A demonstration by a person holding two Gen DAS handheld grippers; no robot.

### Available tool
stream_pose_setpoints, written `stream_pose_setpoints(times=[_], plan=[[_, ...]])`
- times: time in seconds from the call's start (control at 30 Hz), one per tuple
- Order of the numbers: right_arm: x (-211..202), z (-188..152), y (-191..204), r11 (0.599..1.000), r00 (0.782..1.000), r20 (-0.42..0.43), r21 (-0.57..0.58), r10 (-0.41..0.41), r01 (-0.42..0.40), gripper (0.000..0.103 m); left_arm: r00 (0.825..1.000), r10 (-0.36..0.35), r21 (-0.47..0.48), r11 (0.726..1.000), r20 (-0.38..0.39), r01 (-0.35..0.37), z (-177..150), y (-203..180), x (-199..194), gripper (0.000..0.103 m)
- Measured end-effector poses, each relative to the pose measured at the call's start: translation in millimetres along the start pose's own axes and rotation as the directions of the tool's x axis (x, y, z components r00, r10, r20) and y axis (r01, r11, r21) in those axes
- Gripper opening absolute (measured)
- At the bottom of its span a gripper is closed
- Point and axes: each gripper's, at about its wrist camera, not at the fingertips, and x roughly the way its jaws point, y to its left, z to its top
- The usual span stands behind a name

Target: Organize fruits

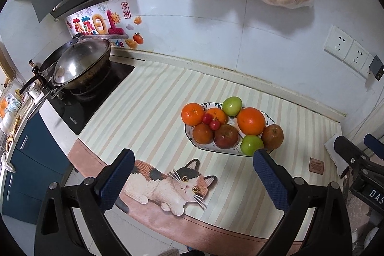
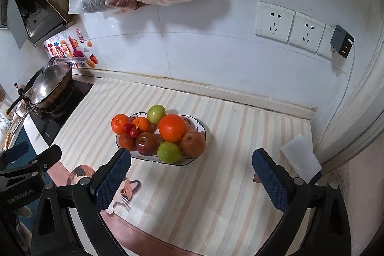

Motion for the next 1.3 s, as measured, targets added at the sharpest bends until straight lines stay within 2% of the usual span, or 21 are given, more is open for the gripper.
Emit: stream_pose_setpoints(times=[0.93, 1.3], plan=[[5.2, -0.5, -0.1, 1.0, 1.0, -0.012, -0.028, 0.012, -0.013, 0.103, 0.999, 0.007, -0.009, 1.0, -0.031, -0.007, -7.3, -6.2, 10.8, 0.101], [6.8, -1.4, 2.2, 0.999, 1.0, -0.018, -0.036, 0.024, -0.025, 0.103, 1.0, 0.012, -0.023, 1.0, -0.021, -0.013, -7.2, -1.2, 6.2, 0.101]])
